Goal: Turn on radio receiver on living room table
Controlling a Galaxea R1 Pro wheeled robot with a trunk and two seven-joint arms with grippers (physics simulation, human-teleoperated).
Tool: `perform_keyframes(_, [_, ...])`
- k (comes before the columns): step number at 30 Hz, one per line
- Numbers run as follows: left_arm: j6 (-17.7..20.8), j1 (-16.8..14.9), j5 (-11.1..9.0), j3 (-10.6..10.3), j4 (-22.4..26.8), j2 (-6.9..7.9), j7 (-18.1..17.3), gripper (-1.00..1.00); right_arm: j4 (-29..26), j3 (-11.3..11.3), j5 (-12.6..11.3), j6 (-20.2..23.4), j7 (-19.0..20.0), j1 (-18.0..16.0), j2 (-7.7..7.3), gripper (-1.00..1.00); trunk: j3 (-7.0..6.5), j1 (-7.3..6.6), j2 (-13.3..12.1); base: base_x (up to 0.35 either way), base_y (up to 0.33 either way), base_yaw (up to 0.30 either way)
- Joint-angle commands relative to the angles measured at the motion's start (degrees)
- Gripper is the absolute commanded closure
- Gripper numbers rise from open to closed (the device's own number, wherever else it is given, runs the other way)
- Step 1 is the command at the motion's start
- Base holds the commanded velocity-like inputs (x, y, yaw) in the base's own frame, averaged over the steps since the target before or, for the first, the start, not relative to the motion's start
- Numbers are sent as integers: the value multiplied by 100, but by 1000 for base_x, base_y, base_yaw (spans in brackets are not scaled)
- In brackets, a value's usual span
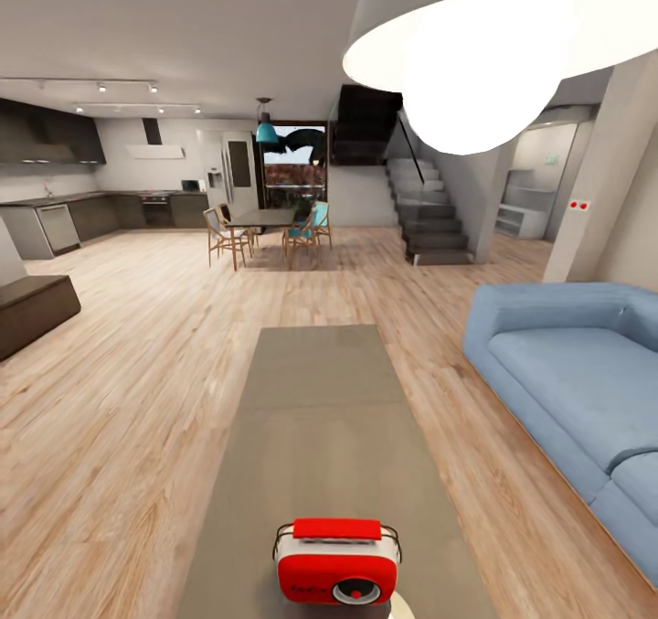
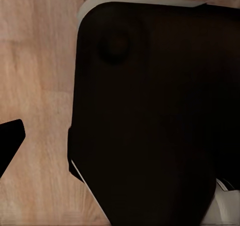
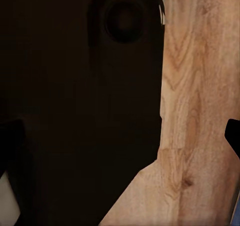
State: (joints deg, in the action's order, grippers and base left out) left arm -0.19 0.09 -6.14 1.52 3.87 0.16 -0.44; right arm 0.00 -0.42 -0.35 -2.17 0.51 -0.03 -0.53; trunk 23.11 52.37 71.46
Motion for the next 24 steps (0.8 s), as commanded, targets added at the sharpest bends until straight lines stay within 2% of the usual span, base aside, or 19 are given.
perform_keyframes(1, [2,0,0,1,0,-1,0,-100,0,-1,0,-2,-7,-1,2,-100,-19,-23,-42,0,0,0])
perform_keyframes(24, [9,0,-1,0,0,-5,0,-100,0,-11,0,-21,-59,0,0,-100,-246,-528,-964,0,0,0])
